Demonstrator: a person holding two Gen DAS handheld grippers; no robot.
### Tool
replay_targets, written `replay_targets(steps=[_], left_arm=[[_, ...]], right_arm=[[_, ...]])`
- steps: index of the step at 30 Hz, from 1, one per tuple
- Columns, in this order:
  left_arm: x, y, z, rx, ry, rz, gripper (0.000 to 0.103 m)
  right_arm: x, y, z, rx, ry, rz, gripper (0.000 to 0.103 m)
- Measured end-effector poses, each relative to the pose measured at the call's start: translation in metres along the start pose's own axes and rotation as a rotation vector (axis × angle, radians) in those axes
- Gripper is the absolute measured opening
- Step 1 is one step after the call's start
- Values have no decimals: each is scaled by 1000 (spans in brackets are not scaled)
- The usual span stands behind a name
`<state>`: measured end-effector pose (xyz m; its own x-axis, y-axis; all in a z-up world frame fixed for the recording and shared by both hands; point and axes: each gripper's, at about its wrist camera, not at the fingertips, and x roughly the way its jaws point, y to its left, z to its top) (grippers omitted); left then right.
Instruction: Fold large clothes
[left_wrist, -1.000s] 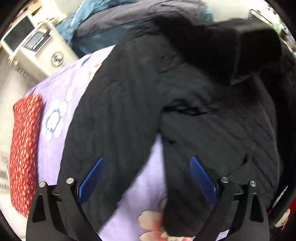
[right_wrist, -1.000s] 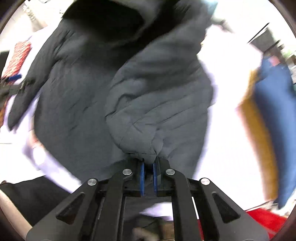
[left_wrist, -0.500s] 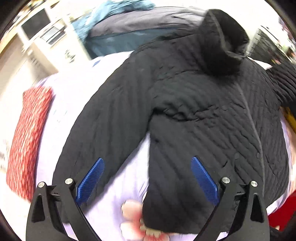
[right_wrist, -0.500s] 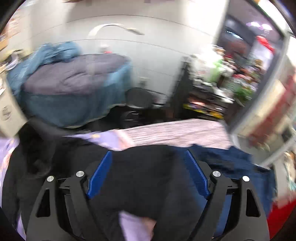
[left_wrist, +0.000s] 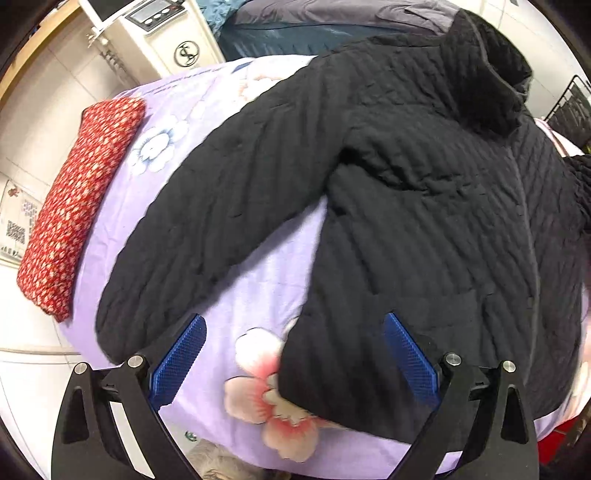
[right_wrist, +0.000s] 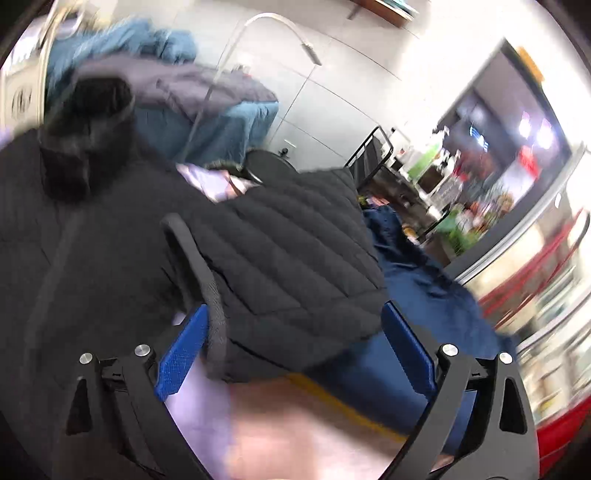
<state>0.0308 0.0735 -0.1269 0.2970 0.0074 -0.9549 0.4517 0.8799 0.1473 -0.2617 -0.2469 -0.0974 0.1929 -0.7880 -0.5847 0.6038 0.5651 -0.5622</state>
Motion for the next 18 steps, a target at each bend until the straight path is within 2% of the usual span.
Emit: replay_targets(steps=[4, 6, 7, 8, 9, 10, 11, 13, 15, 18], left_arm=[[-7, -23, 6, 34, -25, -20, 95], [-13, -33, 8, 58, -39, -28, 95], [-15, -36, 9, 66, -44, -26, 95], [-17, -39, 9, 74, -47, -23, 95], [-18, -41, 8, 82, -50, -19, 95], [-19, -40, 7, 83, -51, -14, 95], [-19, -40, 6, 79, -52, -10, 95], [-18, -33, 3, 53, -41, 1, 95], [-14, -23, -1, 12, -22, 5, 95], [-6, -1, -7, -64, 10, 7, 95]], right_arm=[[-6, 23, -5, -217, -104, -70, 92], [7, 30, -2, -294, -100, -124, 92], [14, 26, 3, -290, -76, -105, 82], [19, 16, 10, -260, -53, -70, 57], [22, 5, 16, -225, -39, -53, 45], [24, -9, 23, -168, -32, -33, 27], [26, -35, 30, -76, -29, 4, 14], [30, -77, 39, 79, -26, 19, 10], [38, -134, 46, 260, -21, -10, 8], [68, -203, 38, 506, 77, -27, 8]])
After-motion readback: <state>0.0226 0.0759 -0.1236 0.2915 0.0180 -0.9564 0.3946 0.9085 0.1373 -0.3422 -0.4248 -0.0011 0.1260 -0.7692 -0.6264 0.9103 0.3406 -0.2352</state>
